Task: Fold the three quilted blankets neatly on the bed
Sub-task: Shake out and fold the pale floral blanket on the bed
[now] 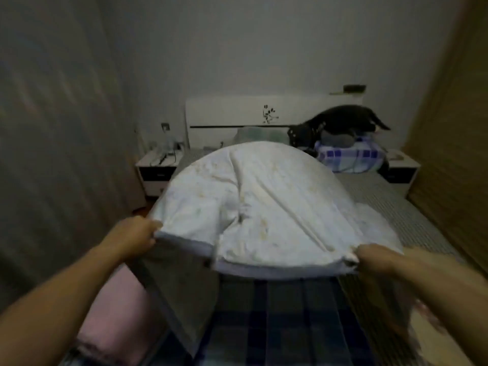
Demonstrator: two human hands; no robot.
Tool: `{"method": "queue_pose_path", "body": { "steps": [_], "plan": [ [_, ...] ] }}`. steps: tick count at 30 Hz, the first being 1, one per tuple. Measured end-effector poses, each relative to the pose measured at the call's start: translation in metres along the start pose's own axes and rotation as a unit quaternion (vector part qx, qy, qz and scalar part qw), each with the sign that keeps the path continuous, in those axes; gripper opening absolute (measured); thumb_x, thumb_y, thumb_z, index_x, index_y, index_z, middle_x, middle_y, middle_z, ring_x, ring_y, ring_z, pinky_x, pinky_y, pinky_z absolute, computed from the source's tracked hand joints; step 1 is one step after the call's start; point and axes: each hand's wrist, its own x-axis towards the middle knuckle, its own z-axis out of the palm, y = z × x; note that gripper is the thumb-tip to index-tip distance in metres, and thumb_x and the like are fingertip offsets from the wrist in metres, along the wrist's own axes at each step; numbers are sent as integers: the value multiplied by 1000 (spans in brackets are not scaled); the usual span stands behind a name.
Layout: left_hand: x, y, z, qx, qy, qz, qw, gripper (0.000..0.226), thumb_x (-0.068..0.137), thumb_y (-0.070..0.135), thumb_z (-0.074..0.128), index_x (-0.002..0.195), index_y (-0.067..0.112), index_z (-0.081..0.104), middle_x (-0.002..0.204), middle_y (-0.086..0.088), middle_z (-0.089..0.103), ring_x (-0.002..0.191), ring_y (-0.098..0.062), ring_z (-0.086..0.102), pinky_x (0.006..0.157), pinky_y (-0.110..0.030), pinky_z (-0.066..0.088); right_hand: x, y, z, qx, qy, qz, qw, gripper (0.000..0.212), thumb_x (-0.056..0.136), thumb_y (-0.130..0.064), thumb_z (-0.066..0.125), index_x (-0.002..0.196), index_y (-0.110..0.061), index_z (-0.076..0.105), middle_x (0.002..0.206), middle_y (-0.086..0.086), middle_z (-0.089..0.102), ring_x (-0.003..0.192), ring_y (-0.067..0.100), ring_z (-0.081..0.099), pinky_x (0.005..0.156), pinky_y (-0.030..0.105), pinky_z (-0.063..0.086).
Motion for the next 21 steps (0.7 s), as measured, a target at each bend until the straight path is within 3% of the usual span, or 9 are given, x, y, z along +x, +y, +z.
{"method": "queue_pose_path", "body": {
  "steps": [2, 5, 7, 10, 11, 13, 15, 18, 21],
  "plan": [
    [-44, -5, 73, -2, -97, 7, 995, 34, 88, 34, 51, 120, 37, 62, 120, 5, 67, 106, -14, 63, 87, -27, 50, -7, 10, 84, 22, -37, 47, 998, 25, 98, -38, 51, 118, -24, 57, 125, 9, 59, 120, 21, 57, 97, 27, 42],
    [-104, -13, 164, -73, -159, -70, 982, 47, 86, 48, 44, 131, 41, 51, 134, 2, 61, 114, -17, 61, 94, -30, 47, -31, 26, 180, 53, -52, 106, 992, 20, 90, -38, 40, 106, -32, 52, 126, 2, 59, 115, 18, 59, 98, 30, 46],
    [-134, -5, 197, -185, -146, -148, 960, 39, 89, 41, 51, 126, 32, 53, 132, -6, 60, 108, -22, 60, 91, -33, 45, -34, 43, 226, 74, -16, 149, 986, 28, 89, -32, 34, 104, -33, 58, 120, 1, 63, 107, 17, 62, 95, 30, 47],
    [-161, 15, 217, -289, -68, -235, 926, 18, 92, 15, 60, 111, 14, 60, 118, -18, 64, 100, -30, 59, 85, -37, 43, -19, 66, 273, 113, 16, 169, 979, 18, 83, -25, 45, 84, -35, 61, 109, 7, 72, 94, 24, 66, 85, 35, 51],
    [-164, 17, 224, -297, -53, -248, 921, 19, 90, 10, 62, 109, 11, 62, 115, -19, 66, 100, -33, 61, 82, -37, 43, -15, 68, 278, 117, 12, 169, 979, 23, 79, -26, 44, 88, -33, 64, 110, 9, 72, 95, 25, 67, 86, 37, 52],
    [-165, 17, 229, -296, -61, -250, 920, 16, 88, 6, 62, 102, 11, 66, 106, -18, 70, 96, -35, 64, 74, -34, 44, -13, 57, 272, 137, -17, 172, 975, 46, 78, -29, 42, 118, -23, 65, 127, 10, 65, 109, 27, 63, 94, 38, 51],
    [-163, 20, 229, -287, -82, -220, 929, 10, 86, 9, 60, 87, 17, 66, 93, -12, 72, 89, -34, 67, 69, -34, 48, -27, 3, 233, 110, -87, 174, 975, 55, 87, -30, 46, 141, -21, 46, 146, 8, 49, 126, 26, 53, 105, 35, 44],
    [-157, 45, 214, -298, -64, -138, 942, 13, 83, 26, 54, 79, 18, 63, 84, -3, 69, 81, -29, 66, 66, -37, 52, -34, -103, 190, 178, -93, 30, 979, 66, 93, -12, 54, 153, -21, 29, 157, 4, 33, 139, 22, 39, 109, 27, 34],
    [-144, 78, 191, -302, 7, -25, 953, 14, 89, 29, 54, 90, 21, 65, 93, 0, 65, 86, -26, 62, 69, -36, 48, -45, -237, 159, 307, -38, -148, 939, 97, 85, -24, 71, 157, -30, 7, 151, -18, 17, 139, 4, 19, 117, 24, 19]
  ]
}}
